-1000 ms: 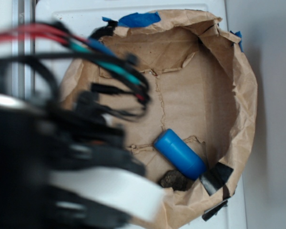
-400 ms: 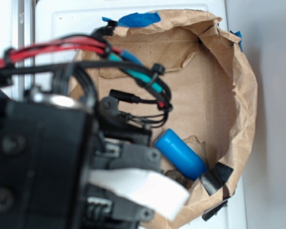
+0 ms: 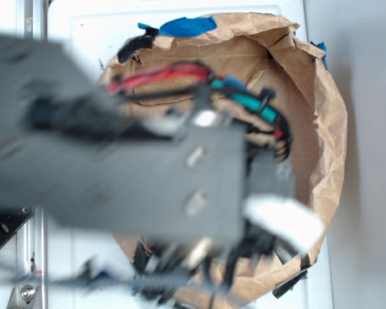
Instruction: Grab the blue bottle.
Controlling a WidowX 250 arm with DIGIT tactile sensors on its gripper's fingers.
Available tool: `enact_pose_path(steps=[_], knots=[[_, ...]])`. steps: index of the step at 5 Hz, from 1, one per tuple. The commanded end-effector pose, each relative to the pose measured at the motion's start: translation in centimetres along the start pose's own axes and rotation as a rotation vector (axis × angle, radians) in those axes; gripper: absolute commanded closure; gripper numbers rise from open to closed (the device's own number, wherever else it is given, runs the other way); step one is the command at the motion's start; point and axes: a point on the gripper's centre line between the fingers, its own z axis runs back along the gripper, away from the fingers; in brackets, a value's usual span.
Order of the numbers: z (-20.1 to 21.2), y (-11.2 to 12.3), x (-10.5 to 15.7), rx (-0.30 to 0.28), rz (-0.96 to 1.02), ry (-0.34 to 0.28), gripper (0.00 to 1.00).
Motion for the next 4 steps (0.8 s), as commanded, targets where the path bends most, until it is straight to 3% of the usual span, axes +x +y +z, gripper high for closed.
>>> enact_pose_path(steps=[1, 2, 4], knots=[[-1.9, 2.8, 0.7, -0.026, -0.056, -0.026, 0.00], [-2.7, 3.6, 1.3, -0.099, -0.101, -0.009, 0.00], [-6.8, 3.1, 1.6, -0.094, -0.243, -0.046, 0.00]])
